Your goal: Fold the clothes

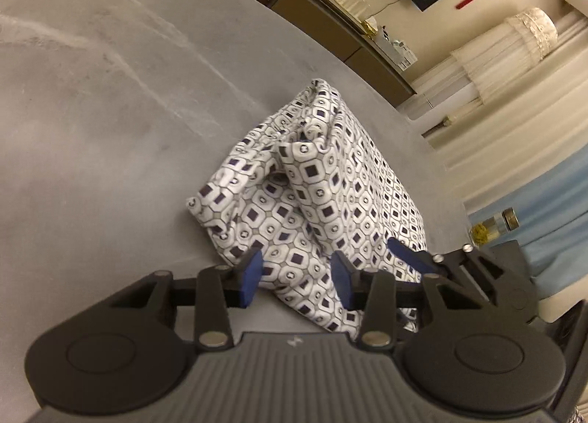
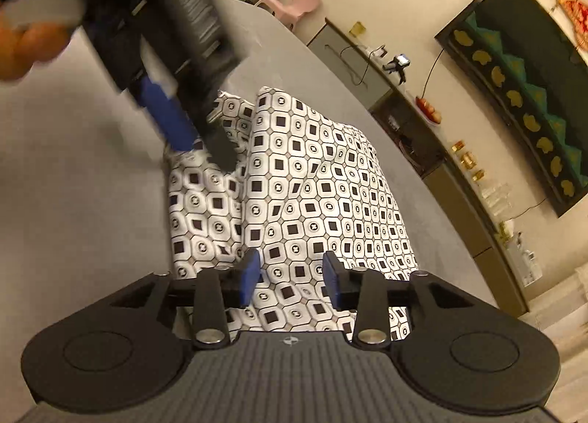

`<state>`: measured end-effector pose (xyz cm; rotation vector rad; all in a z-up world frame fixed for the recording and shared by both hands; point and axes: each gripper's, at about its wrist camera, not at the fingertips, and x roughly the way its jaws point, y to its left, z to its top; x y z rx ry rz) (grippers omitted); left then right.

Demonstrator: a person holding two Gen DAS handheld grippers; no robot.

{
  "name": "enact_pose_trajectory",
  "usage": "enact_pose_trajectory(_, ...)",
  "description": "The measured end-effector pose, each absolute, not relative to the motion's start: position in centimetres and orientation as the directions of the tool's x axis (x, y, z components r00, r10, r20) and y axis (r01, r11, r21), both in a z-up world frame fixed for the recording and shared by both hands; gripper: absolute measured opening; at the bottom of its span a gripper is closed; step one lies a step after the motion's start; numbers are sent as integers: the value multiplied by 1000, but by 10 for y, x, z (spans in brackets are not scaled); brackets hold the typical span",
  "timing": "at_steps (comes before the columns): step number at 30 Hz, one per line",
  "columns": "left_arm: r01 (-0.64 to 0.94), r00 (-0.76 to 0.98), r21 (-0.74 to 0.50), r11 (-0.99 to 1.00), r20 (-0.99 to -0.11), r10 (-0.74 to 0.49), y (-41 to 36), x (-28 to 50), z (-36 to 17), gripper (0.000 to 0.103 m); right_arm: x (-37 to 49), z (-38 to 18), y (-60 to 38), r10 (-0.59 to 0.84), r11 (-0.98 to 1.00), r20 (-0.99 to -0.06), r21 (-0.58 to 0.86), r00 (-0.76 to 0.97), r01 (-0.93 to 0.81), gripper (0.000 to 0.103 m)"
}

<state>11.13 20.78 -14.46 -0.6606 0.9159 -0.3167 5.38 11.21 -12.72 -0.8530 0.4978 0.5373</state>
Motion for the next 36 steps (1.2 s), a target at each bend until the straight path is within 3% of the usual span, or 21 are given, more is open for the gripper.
enact_pose_trajectory(3, -20, 587, -658, 753, -617, -524, 210, 110, -143, 42, 45, -117, 114, 277, 554, -587, -549, 761, -626, 57)
enact_pose_trajectory(8, 0, 576, -623, 782, -640, -509, 205, 110, -144, 40, 42, -134, 125, 241, 505, -597, -596, 766, -624, 53)
enact_pose_trajectory(10, -2, 575, -623, 783, -641, -508, 206, 110, -145, 38, 45, -135, 127, 223, 513, -591, -605, 775, -609, 8)
enact_pose_trajectory(13, 0, 577, -621, 784, -640, -507, 206, 108, -146, 38, 51, -132, 126, 218, 512, -592, -607, 776, -608, 4)
enact_pose_trajectory(19, -2, 579, -625, 780, -637, -509, 207, 106, -147, 38, 11, -102, 122, 328, 545, -577, -531, 748, -649, 2)
enact_pose_trajectory(27, -26, 634, -620, 784, -617, -466, 227, 97, -134, 36, -15, -136, 144, 314, 499, -622, -535, 717, -682, 2)
enact_pose_trajectory(32, 78, 766, -640, 765, -453, -457, 251, 70, -96, 39, -28, -152, 157, 270, 384, -597, -653, 755, -653, 2)
enact_pose_trajectory(36, 234, 680, -580, 780, -476, -558, 208, 78, -93, 40, -52, -179, 177, 199, 101, -525, -829, 827, -550, 4)
